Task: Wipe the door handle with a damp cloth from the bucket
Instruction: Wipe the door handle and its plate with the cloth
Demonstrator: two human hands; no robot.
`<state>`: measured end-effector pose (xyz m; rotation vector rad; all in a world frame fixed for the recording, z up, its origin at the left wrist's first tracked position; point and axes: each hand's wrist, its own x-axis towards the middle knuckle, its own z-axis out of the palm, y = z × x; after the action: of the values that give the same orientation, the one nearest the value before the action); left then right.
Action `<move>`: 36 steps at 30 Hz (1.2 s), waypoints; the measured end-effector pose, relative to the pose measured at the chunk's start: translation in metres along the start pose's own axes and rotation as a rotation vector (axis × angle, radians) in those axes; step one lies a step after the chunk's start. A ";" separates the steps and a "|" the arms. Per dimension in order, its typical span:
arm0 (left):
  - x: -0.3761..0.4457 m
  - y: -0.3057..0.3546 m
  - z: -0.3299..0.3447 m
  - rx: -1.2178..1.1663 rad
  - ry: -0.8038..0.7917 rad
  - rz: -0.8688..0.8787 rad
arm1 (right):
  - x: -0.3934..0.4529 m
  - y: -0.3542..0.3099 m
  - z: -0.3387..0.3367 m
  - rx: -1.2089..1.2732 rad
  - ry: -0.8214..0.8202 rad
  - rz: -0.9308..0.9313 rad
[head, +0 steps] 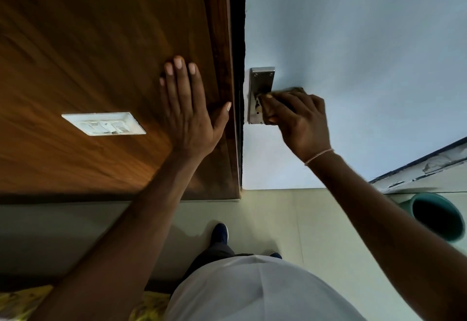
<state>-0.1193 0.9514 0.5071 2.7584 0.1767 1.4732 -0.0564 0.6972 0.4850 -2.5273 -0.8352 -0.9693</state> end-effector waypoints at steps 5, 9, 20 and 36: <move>0.000 0.002 0.003 0.011 0.020 -0.010 | -0.001 0.010 -0.004 -0.037 -0.021 0.108; 0.000 0.006 0.006 0.013 0.021 -0.022 | 0.016 -0.018 0.008 0.002 -0.075 0.082; -0.002 0.009 0.009 0.016 0.033 -0.054 | 0.033 0.045 -0.018 0.069 -0.442 -0.061; -0.004 0.004 0.007 0.048 0.016 -0.024 | -0.036 0.011 0.007 1.082 0.058 1.214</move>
<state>-0.1154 0.9471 0.5000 2.7711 0.2480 1.5054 -0.0682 0.6773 0.4547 -1.5024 0.2620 -0.0680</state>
